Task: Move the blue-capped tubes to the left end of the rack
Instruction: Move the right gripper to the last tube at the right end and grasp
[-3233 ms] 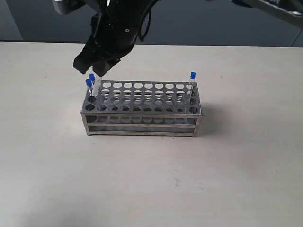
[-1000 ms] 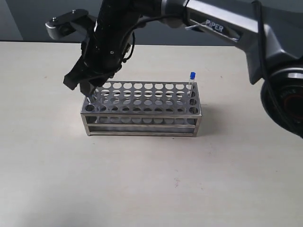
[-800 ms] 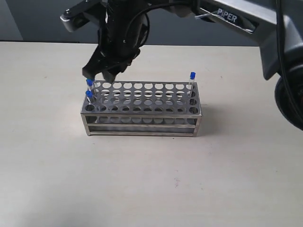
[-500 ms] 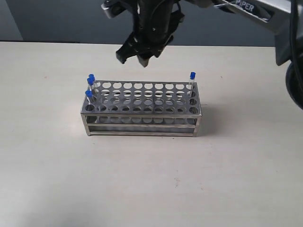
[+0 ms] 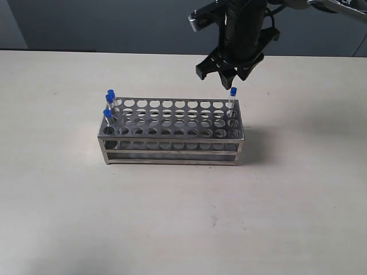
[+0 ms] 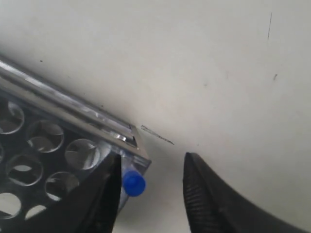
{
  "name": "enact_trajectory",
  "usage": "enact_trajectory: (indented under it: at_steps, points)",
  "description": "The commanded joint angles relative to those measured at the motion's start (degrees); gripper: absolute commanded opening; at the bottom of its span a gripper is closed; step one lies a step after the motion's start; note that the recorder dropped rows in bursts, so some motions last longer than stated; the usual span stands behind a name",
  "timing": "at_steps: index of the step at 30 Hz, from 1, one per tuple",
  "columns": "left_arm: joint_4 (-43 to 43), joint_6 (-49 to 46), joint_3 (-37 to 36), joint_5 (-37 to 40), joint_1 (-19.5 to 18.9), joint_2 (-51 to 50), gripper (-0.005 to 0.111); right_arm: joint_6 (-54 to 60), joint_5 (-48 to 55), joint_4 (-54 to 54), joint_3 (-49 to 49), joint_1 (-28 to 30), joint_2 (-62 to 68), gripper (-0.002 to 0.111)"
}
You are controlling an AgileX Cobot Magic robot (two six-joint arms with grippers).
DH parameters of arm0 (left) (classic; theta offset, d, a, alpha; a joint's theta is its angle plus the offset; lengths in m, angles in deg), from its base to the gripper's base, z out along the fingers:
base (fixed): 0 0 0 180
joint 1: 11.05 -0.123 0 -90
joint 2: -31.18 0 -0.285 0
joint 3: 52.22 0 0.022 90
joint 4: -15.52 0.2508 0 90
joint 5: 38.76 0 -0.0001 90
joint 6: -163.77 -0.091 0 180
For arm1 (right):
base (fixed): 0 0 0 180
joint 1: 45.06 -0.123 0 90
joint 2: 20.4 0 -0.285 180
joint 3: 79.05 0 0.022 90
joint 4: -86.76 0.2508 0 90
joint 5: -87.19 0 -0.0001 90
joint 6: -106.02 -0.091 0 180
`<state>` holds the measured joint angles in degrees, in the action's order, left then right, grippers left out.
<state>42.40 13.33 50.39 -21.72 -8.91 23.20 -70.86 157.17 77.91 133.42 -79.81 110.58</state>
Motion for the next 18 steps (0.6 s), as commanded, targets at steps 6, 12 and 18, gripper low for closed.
enact_trajectory:
  at_steps: [6,12,18]
  points:
    - [0.0,0.0,0.2,-0.4,0.4,0.2,0.001,-0.2,0.0,2.9,-1.0,1.0,-0.6,0.04]
    - [0.0,0.0,0.2,-0.4,0.4,0.2,0.001,0.1,0.0,4.3,-1.0,1.0,0.4,0.04]
    - [0.0,0.0,0.2,-0.4,0.4,0.2,0.001,0.3,0.0,5.4,-1.0,1.0,1.4,0.04]
